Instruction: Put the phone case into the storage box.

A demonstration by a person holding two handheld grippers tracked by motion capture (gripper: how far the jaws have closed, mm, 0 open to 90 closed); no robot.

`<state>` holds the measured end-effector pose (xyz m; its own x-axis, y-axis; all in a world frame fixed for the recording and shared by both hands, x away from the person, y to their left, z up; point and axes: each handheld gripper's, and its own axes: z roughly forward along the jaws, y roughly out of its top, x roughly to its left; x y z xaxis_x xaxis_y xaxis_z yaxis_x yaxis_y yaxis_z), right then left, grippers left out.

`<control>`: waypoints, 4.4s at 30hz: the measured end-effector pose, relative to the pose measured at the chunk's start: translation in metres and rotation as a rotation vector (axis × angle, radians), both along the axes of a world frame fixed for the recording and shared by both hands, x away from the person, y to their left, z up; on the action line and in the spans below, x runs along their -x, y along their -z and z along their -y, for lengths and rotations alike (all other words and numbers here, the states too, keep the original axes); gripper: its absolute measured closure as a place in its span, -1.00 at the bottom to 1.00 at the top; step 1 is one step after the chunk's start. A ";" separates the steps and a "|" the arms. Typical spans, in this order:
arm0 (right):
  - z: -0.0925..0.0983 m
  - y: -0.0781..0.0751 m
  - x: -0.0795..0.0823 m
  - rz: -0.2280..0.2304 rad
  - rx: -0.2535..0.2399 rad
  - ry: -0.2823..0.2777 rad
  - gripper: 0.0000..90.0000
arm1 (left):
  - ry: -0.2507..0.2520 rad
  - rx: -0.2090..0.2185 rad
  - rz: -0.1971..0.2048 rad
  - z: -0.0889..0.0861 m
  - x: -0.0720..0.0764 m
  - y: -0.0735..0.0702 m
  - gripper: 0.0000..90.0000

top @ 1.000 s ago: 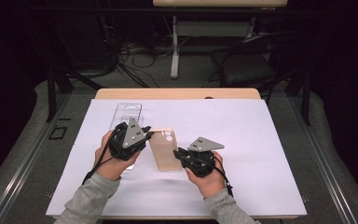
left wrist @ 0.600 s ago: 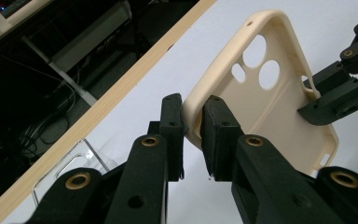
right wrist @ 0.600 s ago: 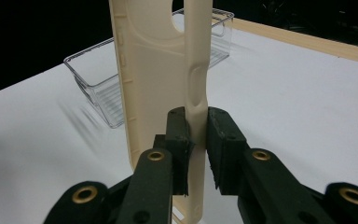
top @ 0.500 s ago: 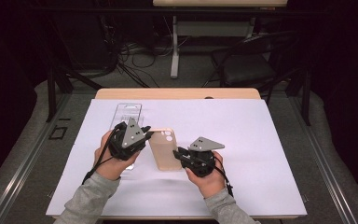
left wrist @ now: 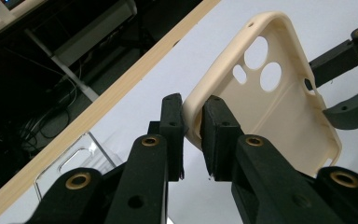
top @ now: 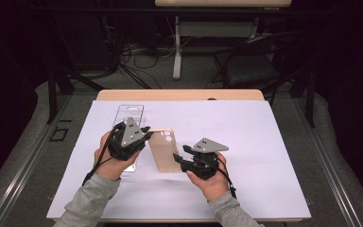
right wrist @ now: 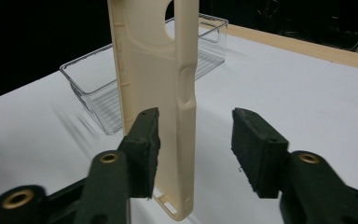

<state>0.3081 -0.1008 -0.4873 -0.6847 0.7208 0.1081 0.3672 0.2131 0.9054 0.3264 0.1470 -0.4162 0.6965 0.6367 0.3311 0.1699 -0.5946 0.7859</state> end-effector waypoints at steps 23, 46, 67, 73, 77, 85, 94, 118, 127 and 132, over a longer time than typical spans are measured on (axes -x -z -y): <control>0.013 -0.003 -0.011 0.021 0.056 0.065 -0.78 | -0.053 0.029 0.023 -0.017 -0.013 0.008 0.77; 0.012 0.000 -0.018 -0.036 0.075 0.064 -1.00 | -0.064 0.032 0.031 -0.023 -0.014 0.012 0.77; 0.023 -0.005 -0.015 -0.062 0.119 0.057 -1.00 | -0.040 0.008 0.013 -0.022 -0.017 0.005 0.77; 0.029 -0.003 -0.012 -0.048 0.144 0.058 -0.99 | -0.045 -0.003 0.001 -0.021 -0.024 0.006 0.77; 0.033 -0.002 -0.012 -0.045 0.147 0.066 -0.97 | -0.040 -0.006 0.018 -0.019 -0.031 0.001 0.77; 0.041 -0.001 -0.007 -0.014 0.143 0.097 -0.94 | -0.018 -0.007 0.040 -0.018 -0.049 -0.018 0.77; 0.050 0.000 -0.005 0.001 0.134 0.130 -0.95 | -0.032 -0.001 0.078 -0.027 -0.068 -0.041 0.77; 0.068 0.003 -0.003 -0.012 0.114 0.178 -0.98 | -0.069 -0.026 0.018 -0.047 -0.126 -0.047 0.77; 0.067 0.006 -0.004 -0.025 0.117 0.177 -0.98 | -0.076 -0.085 0.057 -0.048 -0.142 -0.059 0.77; 0.067 0.006 -0.004 -0.026 0.121 0.173 -0.98 | -0.090 -0.104 0.067 -0.047 -0.149 -0.059 0.77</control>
<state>0.3121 -0.1678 -0.4933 -0.5479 0.8360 0.0295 0.4306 0.2515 0.8668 0.4758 0.1945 -0.3572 0.6121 0.6558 0.4419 0.1759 -0.6577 0.7325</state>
